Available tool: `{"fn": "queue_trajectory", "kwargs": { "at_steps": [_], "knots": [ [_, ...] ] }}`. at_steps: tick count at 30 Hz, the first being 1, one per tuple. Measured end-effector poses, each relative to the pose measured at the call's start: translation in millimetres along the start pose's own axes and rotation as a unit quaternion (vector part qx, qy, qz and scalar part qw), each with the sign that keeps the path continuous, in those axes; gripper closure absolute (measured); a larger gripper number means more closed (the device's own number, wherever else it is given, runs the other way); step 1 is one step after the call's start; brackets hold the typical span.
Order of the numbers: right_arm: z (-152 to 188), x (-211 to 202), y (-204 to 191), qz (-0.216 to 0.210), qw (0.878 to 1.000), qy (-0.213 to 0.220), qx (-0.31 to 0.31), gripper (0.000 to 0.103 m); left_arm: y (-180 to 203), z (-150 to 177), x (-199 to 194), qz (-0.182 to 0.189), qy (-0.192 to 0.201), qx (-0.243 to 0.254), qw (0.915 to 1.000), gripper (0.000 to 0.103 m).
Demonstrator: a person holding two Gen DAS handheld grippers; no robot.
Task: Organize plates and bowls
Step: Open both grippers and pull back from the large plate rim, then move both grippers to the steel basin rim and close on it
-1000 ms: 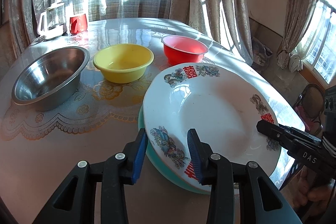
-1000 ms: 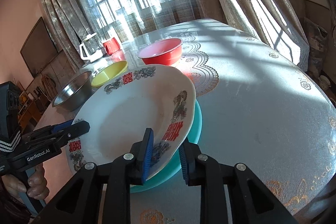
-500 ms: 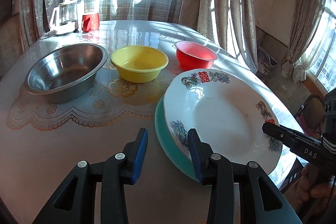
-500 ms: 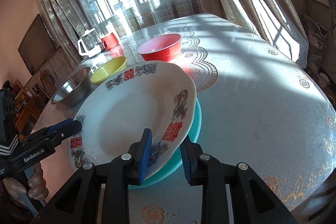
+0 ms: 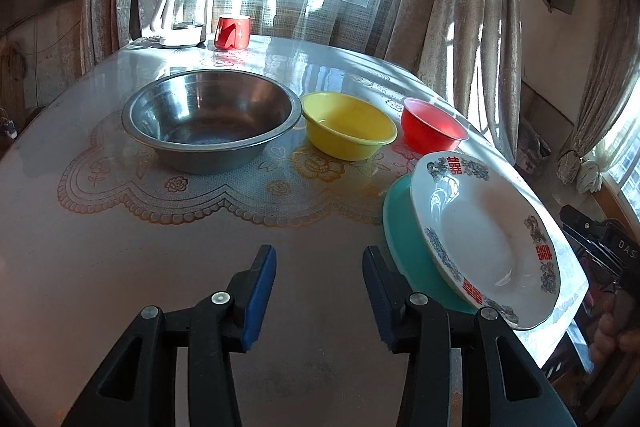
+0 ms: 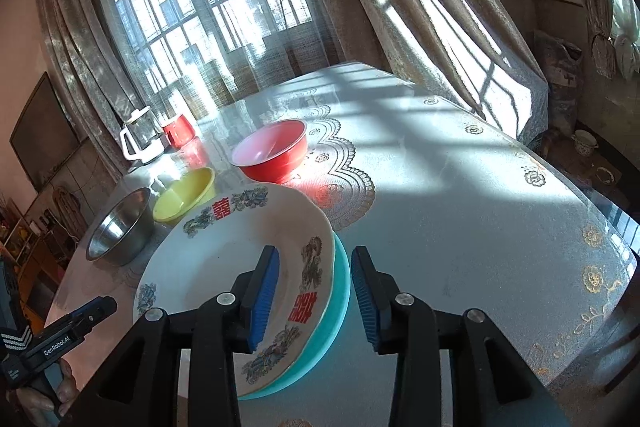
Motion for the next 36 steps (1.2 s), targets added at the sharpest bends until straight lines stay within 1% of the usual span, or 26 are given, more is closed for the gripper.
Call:
{"fn": "queue_trajectory", "kwargs": {
  "at_steps": [3, 8, 10, 11, 14, 16, 19, 24, 27, 28, 29, 32, 36],
  "knots": [
    [-10, 1, -19, -0.032, 0.999, 0.003, -0.008, 0.062, -18, -1, -2, -0.017, 0.002, -0.016, 0.9997, 0.057],
    [-11, 17, -66, -0.087, 0.995, -0.021, -0.038, 0.061, -42, -4, -5, -0.027, 0.006, -0.033, 0.9991, 0.054],
    [-8, 26, -89, -0.115, 0.991, -0.040, -0.049, 0.061, -51, -4, -3, -0.026, -0.002, -0.048, 0.9985, 0.052],
    [-6, 32, -101, -0.129, 0.989, -0.050, -0.053, 0.061, -56, -4, -2, -0.027, -0.006, -0.055, 0.9981, 0.048],
    [4, 48, -137, -0.169, 0.979, -0.084, -0.073, 0.059, -73, -6, -3, -0.035, -0.002, -0.072, 0.9968, 0.048],
    [11, 61, -158, -0.186, 0.973, -0.107, -0.084, 0.059, -82, -8, -4, -0.040, 0.001, -0.079, 0.9961, 0.048],
    [21, 82, -181, -0.202, 0.966, -0.140, -0.083, 0.059, -97, -15, -6, -0.047, 0.009, -0.091, 0.9947, 0.048],
    [25, 114, -208, -0.219, 0.959, -0.169, -0.067, 0.059, -118, -33, -9, -0.049, 0.026, -0.112, 0.9921, 0.046],
    [24, 132, -219, -0.217, 0.957, -0.183, -0.053, 0.059, -126, -45, -9, -0.049, 0.039, -0.122, 0.9905, 0.040],
    [24, 138, -221, -0.215, 0.957, -0.187, -0.047, 0.059, -128, -49, -8, -0.050, 0.043, -0.125, 0.9900, 0.038],
    [24, 145, -224, -0.210, 0.958, -0.192, -0.042, 0.059, -131, -53, -6, -0.052, 0.045, -0.127, 0.9895, 0.037],
    [25, 162, -226, -0.187, 0.960, -0.205, -0.025, 0.059, -140, -62, 4, -0.061, 0.043, -0.131, 0.9886, 0.038],
    [27, 180, -228, -0.174, 0.961, -0.216, -0.008, 0.059, -152, -71, 17, -0.071, 0.041, -0.138, 0.9871, 0.040]
  ]
}}
Point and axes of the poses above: each gripper's, at about its wrist camera, not at the fingertips, and x roughly the way its jaws point, y to its right, z to its underside, the point moved 7 cm from there along x, roughly the way its jaws point, and after that the axes turned 4 degrees about -z, right-handed, at the moved point
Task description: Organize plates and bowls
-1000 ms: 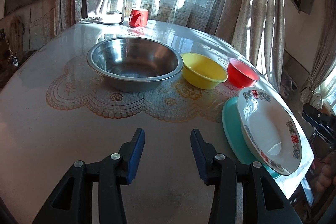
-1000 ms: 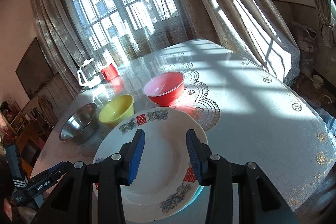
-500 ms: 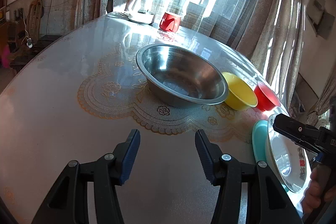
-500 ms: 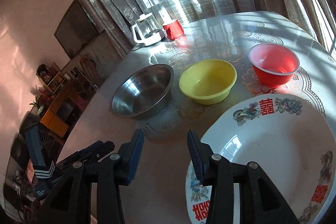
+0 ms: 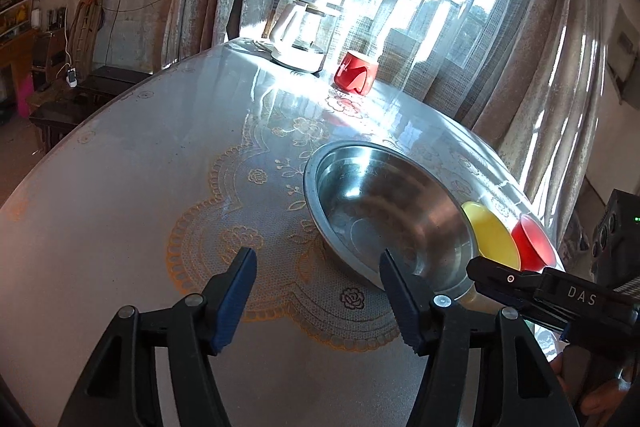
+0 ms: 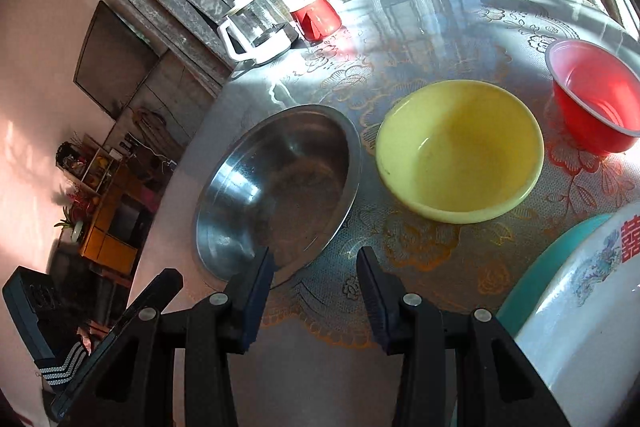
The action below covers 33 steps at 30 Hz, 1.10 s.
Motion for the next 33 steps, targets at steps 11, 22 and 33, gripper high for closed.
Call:
{"fn": "queue_trajectory", "kwargs": {
  "at_steps": [11, 22, 33],
  "knots": [
    [-13, 32, 5, 0.028, 0.999, -0.013, 0.016, 0.059, -1, -10, 37, 0.009, -0.027, -0.006, 0.9996, 0.059],
    [-3, 39, -14, 0.056, 0.996, -0.010, -0.072, 0.069, 16, 1, 32, 0.036, -0.023, 0.030, 0.9986, 0.073],
    [21, 23, -29, 0.030, 0.995, -0.024, -0.092, 0.069, 6, 20, -3, 0.032, -0.014, 0.038, 0.9987, 0.073]
  ]
}}
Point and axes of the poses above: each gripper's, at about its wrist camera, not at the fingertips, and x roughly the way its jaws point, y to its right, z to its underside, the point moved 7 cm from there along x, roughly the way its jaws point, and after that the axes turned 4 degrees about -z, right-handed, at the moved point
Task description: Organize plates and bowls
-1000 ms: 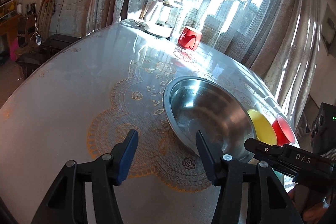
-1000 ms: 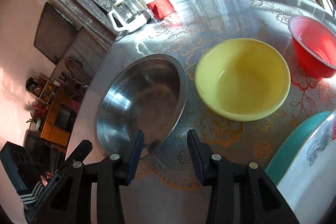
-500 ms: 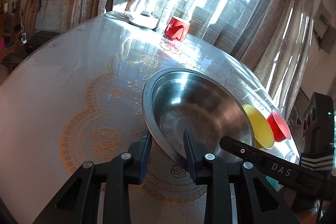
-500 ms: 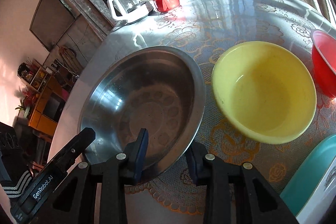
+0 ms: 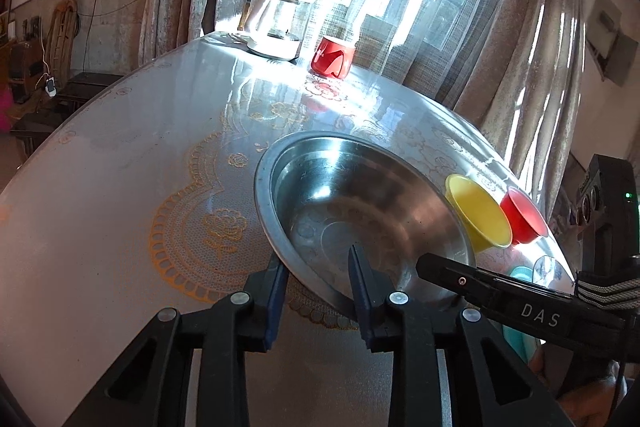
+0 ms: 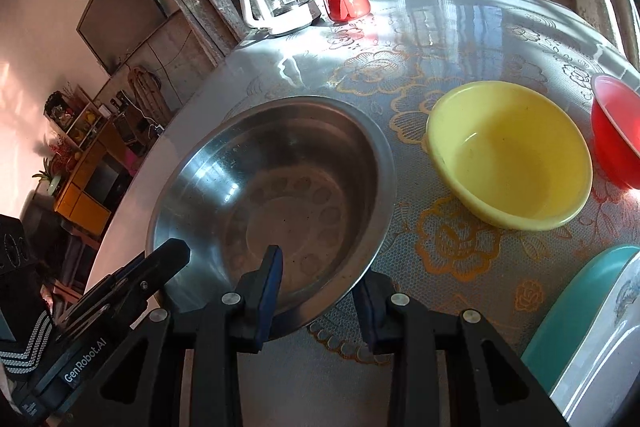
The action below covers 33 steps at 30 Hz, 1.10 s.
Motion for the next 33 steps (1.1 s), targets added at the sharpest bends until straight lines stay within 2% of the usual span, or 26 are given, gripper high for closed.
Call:
{"fn": "queue_trajectory", "kwargs": {
  "at_steps": [15, 33],
  "knots": [
    [51, -33, -33, -0.042, 0.999, -0.011, -0.030, 0.069, -10, 46, -63, -0.006, 0.006, -0.010, 0.9999, 0.071],
    [83, -47, -53, -0.071, 0.996, -0.018, -0.057, 0.069, -19, 83, -89, -0.021, -0.012, -0.026, 0.9994, 0.069]
  ]
}}
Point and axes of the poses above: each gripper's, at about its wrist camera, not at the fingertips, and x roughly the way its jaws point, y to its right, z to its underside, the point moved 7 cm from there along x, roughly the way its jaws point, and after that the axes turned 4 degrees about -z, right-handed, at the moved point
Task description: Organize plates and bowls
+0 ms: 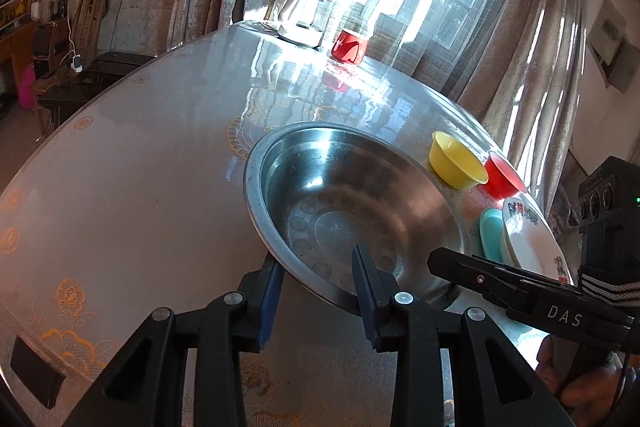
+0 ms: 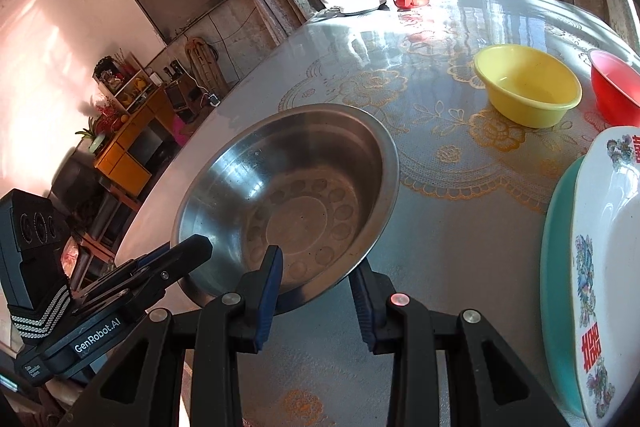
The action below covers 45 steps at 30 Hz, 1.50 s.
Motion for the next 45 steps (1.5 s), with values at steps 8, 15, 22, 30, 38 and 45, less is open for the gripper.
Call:
{"fn": "queue_trajectory", "kwargs": {
  "at_steps": [8, 15, 22, 30, 38, 45],
  "knots": [
    [10, 1, -3, -0.007, 1.000, -0.002, -0.008, 0.069, 0, 6, -3, -0.020, -0.003, 0.006, 0.9998, 0.066],
    [5, -4, 4, -0.001, 1.000, 0.010, -0.005, 0.069, 1, 7, -6, -0.041, 0.005, 0.022, 0.9989, 0.061],
    [-1, -17, 21, 0.001, 0.999, 0.032, 0.015, 0.066, -8, 6, -15, -0.067, 0.019, 0.029, 0.9971, 0.057],
    [-8, -38, 50, 0.017, 0.997, 0.057, 0.053, 0.063, -10, -11, -31, -0.076, 0.051, 0.026, 0.9955, 0.052],
    [-16, -65, 90, 0.034, 0.991, 0.085, 0.102, 0.062, 15, -27, -20, -0.067, 0.046, 0.043, 0.9958, 0.051],
    [-34, -88, 124, 0.058, 0.984, 0.113, 0.129, 0.062, 58, -46, -4, -0.041, 0.048, 0.074, 0.9953, 0.051]
  ]
}}
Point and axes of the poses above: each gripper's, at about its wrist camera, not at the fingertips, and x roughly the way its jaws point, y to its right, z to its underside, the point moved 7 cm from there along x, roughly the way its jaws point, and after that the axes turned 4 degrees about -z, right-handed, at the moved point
